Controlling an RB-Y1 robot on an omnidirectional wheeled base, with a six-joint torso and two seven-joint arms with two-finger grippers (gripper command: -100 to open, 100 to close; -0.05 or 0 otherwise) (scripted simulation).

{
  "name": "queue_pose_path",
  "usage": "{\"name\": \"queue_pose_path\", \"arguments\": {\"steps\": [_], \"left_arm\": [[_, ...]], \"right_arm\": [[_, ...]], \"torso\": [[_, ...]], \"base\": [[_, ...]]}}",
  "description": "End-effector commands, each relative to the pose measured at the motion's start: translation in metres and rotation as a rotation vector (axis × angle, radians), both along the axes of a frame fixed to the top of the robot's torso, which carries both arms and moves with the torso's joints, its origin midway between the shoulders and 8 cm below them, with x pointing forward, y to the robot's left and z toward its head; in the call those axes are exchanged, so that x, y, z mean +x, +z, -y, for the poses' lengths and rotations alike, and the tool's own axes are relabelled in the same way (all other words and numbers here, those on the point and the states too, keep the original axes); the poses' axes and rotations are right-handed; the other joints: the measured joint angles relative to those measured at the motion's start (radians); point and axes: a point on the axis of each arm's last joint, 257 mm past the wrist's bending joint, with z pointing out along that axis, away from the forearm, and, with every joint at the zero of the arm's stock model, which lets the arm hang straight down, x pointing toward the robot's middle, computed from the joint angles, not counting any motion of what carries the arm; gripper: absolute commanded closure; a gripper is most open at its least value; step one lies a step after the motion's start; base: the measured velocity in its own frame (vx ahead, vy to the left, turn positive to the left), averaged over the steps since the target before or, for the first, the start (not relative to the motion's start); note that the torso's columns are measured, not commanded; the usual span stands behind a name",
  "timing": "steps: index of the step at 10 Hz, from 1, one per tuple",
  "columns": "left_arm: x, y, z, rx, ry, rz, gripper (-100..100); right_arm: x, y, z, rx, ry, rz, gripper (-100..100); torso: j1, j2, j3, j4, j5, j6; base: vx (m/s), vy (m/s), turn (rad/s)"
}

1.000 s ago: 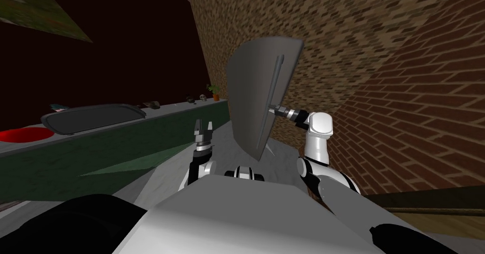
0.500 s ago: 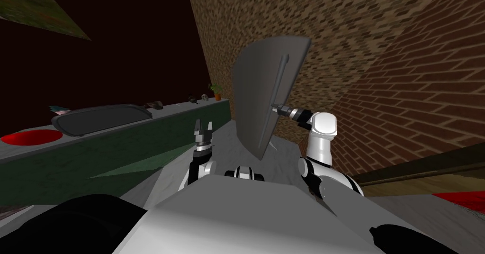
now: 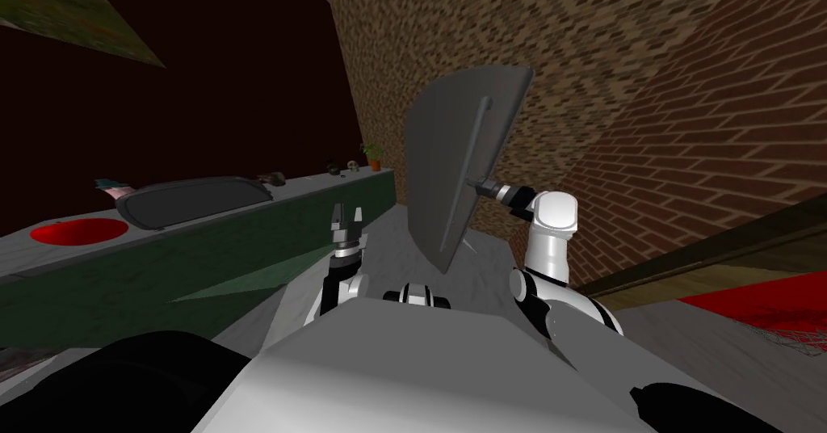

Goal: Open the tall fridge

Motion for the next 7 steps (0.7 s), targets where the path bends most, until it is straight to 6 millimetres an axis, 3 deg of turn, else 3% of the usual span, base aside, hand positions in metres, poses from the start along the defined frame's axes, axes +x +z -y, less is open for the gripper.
{"name": "queue_pose_path", "arguments": {"steps": [1, 3, 6, 7], "left_arm": [[0.000, 0.000, 0.000, 0.000, 0.000, 0.000, 0], [0.000, 0.000, 0.000, 0.000, 0.000, 0.000, 0], [0.000, 0.000, 0.000, 0.000, 0.000, 0.000, 0], [0.000, 0.000, 0.000, 0.000, 0.000, 0.000, 0]], "right_arm": [[0.004, 0.000, 0.016, 0.003, -0.050, 0.003, 100], [0.006, 0.001, 0.026, 0.004, -0.080, 0.004, 100], [0.012, 0.004, 0.055, 0.005, -0.170, 0.010, 100], [0.012, 0.004, 0.055, 0.005, -0.170, 0.010, 100]], "torso": [[-0.002, 0.000, 0.001, 0.000, 0.000, 0.000], [0.000, -0.001, 0.000, 0.000, 0.001, -0.003], [0.004, -0.004, -0.003, 0.000, 0.003, -0.005], [0.002, -0.001, -0.001, 0.000, 0.002, -0.004]], "base": [[-0.054, 0.312, -0.082], [-0.069, 0.331, -0.087], [-0.092, 0.356, -0.091], [-0.067, 0.265, -0.039]]}}
